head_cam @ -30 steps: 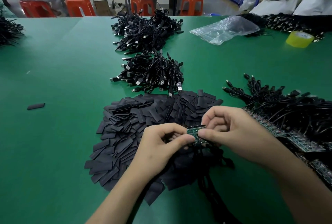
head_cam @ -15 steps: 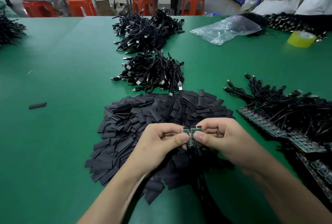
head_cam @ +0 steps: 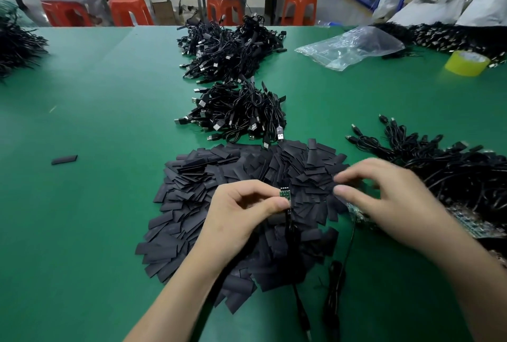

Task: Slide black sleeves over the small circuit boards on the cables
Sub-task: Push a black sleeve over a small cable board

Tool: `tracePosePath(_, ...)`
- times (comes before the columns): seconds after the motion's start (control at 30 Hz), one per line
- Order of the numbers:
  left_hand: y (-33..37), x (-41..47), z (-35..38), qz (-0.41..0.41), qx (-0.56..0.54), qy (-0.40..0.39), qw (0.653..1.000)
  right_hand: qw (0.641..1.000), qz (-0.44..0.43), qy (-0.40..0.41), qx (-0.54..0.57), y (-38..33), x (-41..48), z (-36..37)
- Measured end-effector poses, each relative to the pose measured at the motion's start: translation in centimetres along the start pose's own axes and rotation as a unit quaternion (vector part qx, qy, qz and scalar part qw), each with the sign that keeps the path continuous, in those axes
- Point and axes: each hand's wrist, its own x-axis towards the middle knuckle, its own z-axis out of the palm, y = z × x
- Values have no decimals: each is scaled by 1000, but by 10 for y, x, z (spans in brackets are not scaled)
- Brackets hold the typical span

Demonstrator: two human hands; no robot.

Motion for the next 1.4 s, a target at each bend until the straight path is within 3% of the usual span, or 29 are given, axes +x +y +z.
tracePosePath(0.2, -4, 3, -3, 78, 55, 35, 995, 965, -73, -120, 222, -42, -9, 54)
tracePosePath(0.3, -7, 4, -6, 90, 180, 53, 978, 912, -55, -147, 378, -41, -7, 49)
tracePosePath(0.4, -12, 3, -10, 120, 407, -17, 905, 857, -13, -140, 496, -40, 1, 32)
tracePosePath(0.47, -14, 2, -10, 117, 492, -56, 861, 840, -1, -126, 529, -37, 9, 21)
tracePosePath(0.63, -13, 2, -12, 152, 492, -68, 854, 936, 15, -115, 332, -32, 28, 17)
tracePosePath(0.7, -12, 2, -12, 151, 459, -42, 874, 952, 21, -137, 271, -29, 29, 26)
tracePosePath(0.83, -12, 5, -13, 80, 286, 29, 954, 930, 53, -177, 316, -27, 24, 48)
tracePosePath(0.93, -13, 4, -12, 40, 182, 33, 982, 941, 50, -166, 289, -24, 22, 62)
tracePosePath(1.0, -14, 4, -12, 40, 159, 36, 986, 935, 53, -160, 313, -24, 22, 68)
tracePosePath(1.13, -15, 4, -9, 55, 142, 32, 988, 886, 85, -178, 419, -28, 18, 72)
tracePosePath(1.23, -14, 2, -8, 126, 257, 28, 958, 871, 98, -149, 458, -28, 16, 75)
tracePosePath(1.3, -14, 2, -8, 165, 312, 34, 935, 877, 88, -130, 454, -27, 15, 77)
tracePosePath(1.4, -13, 4, -12, 154, 302, 70, 938, 921, 33, -77, 381, -22, 14, 76)
